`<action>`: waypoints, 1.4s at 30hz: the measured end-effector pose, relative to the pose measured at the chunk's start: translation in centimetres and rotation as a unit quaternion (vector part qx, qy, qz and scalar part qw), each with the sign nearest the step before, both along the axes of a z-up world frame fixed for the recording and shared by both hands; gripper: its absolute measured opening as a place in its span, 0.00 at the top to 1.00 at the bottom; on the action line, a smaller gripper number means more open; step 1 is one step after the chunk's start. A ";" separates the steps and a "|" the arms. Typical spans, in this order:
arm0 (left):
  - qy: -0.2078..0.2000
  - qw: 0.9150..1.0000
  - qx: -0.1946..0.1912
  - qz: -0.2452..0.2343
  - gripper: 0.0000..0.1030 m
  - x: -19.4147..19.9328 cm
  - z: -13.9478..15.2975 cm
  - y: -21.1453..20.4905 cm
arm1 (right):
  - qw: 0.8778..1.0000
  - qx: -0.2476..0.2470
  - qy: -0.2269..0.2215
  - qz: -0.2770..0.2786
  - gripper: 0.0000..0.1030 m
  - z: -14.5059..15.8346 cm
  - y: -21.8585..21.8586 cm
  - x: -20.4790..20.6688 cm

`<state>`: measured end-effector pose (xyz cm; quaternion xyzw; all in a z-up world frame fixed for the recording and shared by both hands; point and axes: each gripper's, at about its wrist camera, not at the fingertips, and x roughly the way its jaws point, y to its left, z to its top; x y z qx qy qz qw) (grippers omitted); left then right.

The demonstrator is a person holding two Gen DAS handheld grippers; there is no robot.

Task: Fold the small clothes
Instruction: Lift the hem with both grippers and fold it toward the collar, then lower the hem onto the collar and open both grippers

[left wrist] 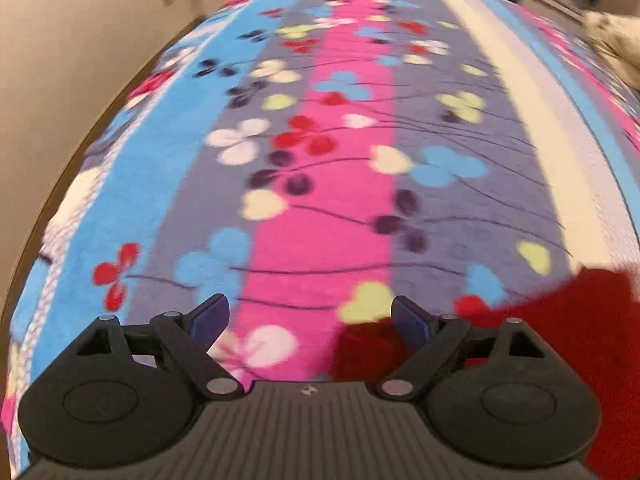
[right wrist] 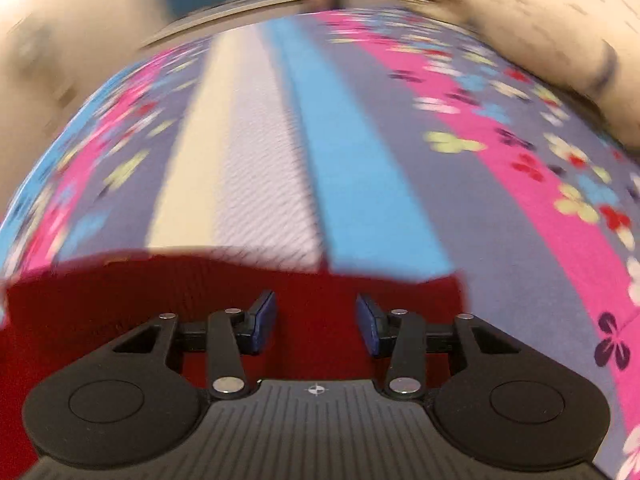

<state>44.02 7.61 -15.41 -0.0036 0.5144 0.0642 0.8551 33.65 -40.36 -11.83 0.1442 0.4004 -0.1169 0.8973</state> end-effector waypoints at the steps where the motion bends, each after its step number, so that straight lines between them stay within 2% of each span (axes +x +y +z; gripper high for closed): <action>1: 0.000 1.000 -0.008 0.004 0.11 -0.3 0.2 0.7 | 1.000 0.004 -0.004 -0.002 0.55 0.1 -0.2 -0.4; 4: -0.030 0.999 -0.036 0.002 0.11 -3.4 1.4 1.8 | 0.999 0.016 -0.030 0.002 0.52 0.6 -0.5 -4.1; 8: -0.061 0.996 -0.066 -0.023 0.06 -8.5 3.1 0.0 | 0.997 0.053 -0.052 0.008 0.51 0.1 0.6 -10.5; 9: -0.067 0.995 -0.065 -0.038 0.01 -9.8 3.2 -1.0 | 0.997 0.064 -0.047 0.013 0.51 -0.4 1.1 -11.7; 11: -0.070 0.996 -0.017 -0.045 0.00 -10.9 2.4 -2.7 | 0.998 0.053 -0.021 0.011 0.51 -2.0 1.9 -12.6; 12: -0.061 0.997 0.021 -0.042 0.00 -10.7 1.6 -3.3 | 0.999 0.043 -0.010 0.006 0.51 -2.9 2.5 -12.9; 14: -0.055 0.997 0.053 -0.017 0.03 -10.3 1.0 -2.7 | 1.000 0.025 -0.017 0.007 0.53 -3.2 2.8 -13.2; 15: -0.061 0.997 0.048 0.001 0.03 -10.2 1.3 -1.9 | 0.999 0.023 -0.022 0.007 0.52 -2.7 2.9 -13.4; 16: -0.070 0.997 0.024 0.004 0.03 -10.3 1.9 -1.0 | 0.999 0.023 -0.029 0.006 0.49 -2.2 2.9 -13.7; 18: -0.077 0.997 -0.018 -0.020 0.03 -10.0 2.8 -0.2 | 0.999 0.014 -0.040 0.012 0.49 -1.5 2.9 -14.3; 21: -0.055 0.995 -0.024 -0.075 0.03 -8.1 2.4 -1.4 | 0.998 0.007 -0.056 0.003 0.48 -1.1 2.1 -14.6; 23: -0.038 0.996 -0.015 -0.085 0.06 -6.9 1.1 -2.4 | 0.998 0.011 -0.057 -0.011 0.48 -1.1 1.7 -14.3; 24: -0.027 0.996 -0.015 -0.089 0.43 -6.1 0.1 -2.7 | 0.998 0.014 -0.053 -0.017 0.48 -1.3 1.5 -14.1; 25: -0.013 0.996 -0.013 -0.089 0.86 -5.4 -0.7 -2.8 | 0.998 0.015 -0.052 -0.022 0.48 -1.5 1.4 -13.9; 26: 0.006 0.997 -0.020 -0.079 0.86 -4.6 -1.6 -2.4 | 0.998 0.013 -0.050 -0.026 0.48 -1.9 1.1 -13.8; 27: 0.009 0.999 -0.024 -0.045 0.85 -4.1 -2.2 -1.4 | 0.999 0.005 -0.040 -0.032 0.48 -2.6 0.6 -13.4; 28: 0.015 0.999 -0.037 -0.031 0.84 -3.6 -2.7 -0.5 | 0.999 -0.001 -0.026 -0.038 0.48 -3.4 0.3 -13.0; 29: 0.022 0.998 -0.051 -0.017 0.80 -3.4 -3.2 0.2 | 0.999 0.002 -0.015 -0.044 0.44 -4.4 -0.4 -12.6; 30: 0.028 0.998 -0.064 0.000 0.71 -3.2 -3.5 0.9 | 0.998 0.014 -0.016 -0.058 0.29 -5.2 -1.1 -12.5; 31: 0.029 0.997 -0.066 0.008 0.63 -3.2 -3.6 1.1 | 0.997 0.026 -0.018 -0.076 0.21 -5.6 -1.6 -12.6; 32: 0.024 0.998 -0.060 0.012 0.58 -3.5 -3.4 1.1 | 0.995 0.045 -0.020 -0.087 0.23 -5.7 -1.9 -12.7; 33: 0.018 0.998 -0.053 0.013 0.46 -3.8 -2.8 1.2 | 0.993 0.060 -0.022 -0.097 0.24 -5.4 -2.2 -13.0; 34: 0.014 0.999 -0.045 0.016 0.29 -4.2 -2.2 1.2 | 0.992 0.062 -0.028 -0.105 0.25 -5.0 -2.2 -13.5; 36: 0.008 0.999 -0.034 0.023 0.06 -5.6 -0.3 1.4 | 0.991 0.056 -0.047 -0.114 0.26 -3.4 -2.0 -14.9; 37: -0.003 0.999 -0.030 0.022 0.00 -6.7 0.8 1.5 | 0.991 0.057 -0.056 -0.111 0.26 -2.5 -1.9 -15.7; 39: -0.023 0.999 -0.026 0.011 0.00 -10.0 3.5 1.2 | 0.990 0.070 -0.073 -0.101 0.23 -0.3 -1.5 -18.1; 42: -0.017 0.999 -0.038 -0.001 0.00 -15.5 6.3 0.4 | 0.989 0.104 -0.079 -0.065 0.19 2.9 0.5 -21.9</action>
